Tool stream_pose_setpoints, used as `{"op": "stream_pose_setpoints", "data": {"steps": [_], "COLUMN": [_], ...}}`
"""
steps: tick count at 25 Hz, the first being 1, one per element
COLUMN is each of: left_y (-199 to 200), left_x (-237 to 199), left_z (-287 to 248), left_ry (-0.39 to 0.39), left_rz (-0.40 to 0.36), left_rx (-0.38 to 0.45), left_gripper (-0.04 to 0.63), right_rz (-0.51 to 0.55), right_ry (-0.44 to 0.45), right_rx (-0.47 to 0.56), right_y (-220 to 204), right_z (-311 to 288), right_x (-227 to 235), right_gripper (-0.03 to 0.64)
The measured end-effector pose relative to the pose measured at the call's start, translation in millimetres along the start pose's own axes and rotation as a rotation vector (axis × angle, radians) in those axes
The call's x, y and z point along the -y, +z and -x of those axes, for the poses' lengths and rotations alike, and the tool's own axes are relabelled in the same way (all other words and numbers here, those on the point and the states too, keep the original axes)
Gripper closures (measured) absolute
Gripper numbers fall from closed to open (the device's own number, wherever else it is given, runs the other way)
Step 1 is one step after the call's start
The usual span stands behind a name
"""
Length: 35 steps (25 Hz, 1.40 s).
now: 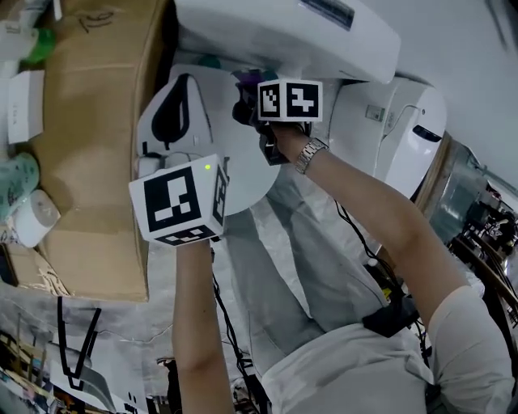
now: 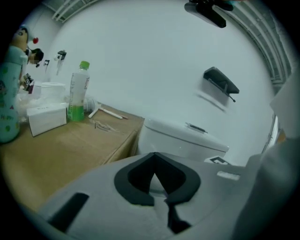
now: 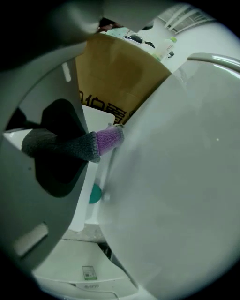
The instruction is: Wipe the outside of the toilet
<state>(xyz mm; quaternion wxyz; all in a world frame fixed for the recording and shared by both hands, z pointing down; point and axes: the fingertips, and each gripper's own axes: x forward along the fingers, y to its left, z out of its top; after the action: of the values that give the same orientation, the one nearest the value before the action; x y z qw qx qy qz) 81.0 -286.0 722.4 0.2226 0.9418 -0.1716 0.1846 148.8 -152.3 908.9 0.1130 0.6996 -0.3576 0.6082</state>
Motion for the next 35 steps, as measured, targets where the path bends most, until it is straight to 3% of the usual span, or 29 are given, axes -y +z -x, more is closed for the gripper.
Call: {"op": "stream_pose_setpoints", "data": {"steps": [4, 7, 10, 14, 23, 35], "left_y": [3.0, 13.1, 16.8, 11.9, 0.7, -31.0], "left_x": [-13.8, -15.1, -16.9, -17.5, -30.0, 15.8], "left_z": [7.2, 12.5, 19.8, 25.2, 35.3, 39.2], "left_ry": [-0.024, -0.053, -0.070, -0.097, -0.049, 0.002], "left_rz": [0.049, 0.045, 0.056, -0.008, 0.070, 0.006], "left_rx": [0.037, 0.096, 0.100, 0.080, 0.074, 0.013], "left_gripper": [0.591, 0.591, 0.591, 0.591, 0.591, 0.591], "right_rz": [0.057, 0.041, 0.038, 0.003, -0.043, -0.038], "right_ry": [-0.004, -0.011, -0.002, -0.034, -0.052, -0.092], "right_rx": [0.009, 0.034, 0.049, 0.069, 0.135, 0.116], "right_y": [15.2, 32.7, 49.1, 57.5, 74.1, 43.5], "right_z": [-36.1, -54.1, -69.8, -84.7, -80.8, -31.1], "right_x": [-46.6, -68.6, -85.2, -90.4, -77.1, 33.3], "right_gripper": [0.515, 0.515, 0.515, 0.514, 0.515, 0.515]}}
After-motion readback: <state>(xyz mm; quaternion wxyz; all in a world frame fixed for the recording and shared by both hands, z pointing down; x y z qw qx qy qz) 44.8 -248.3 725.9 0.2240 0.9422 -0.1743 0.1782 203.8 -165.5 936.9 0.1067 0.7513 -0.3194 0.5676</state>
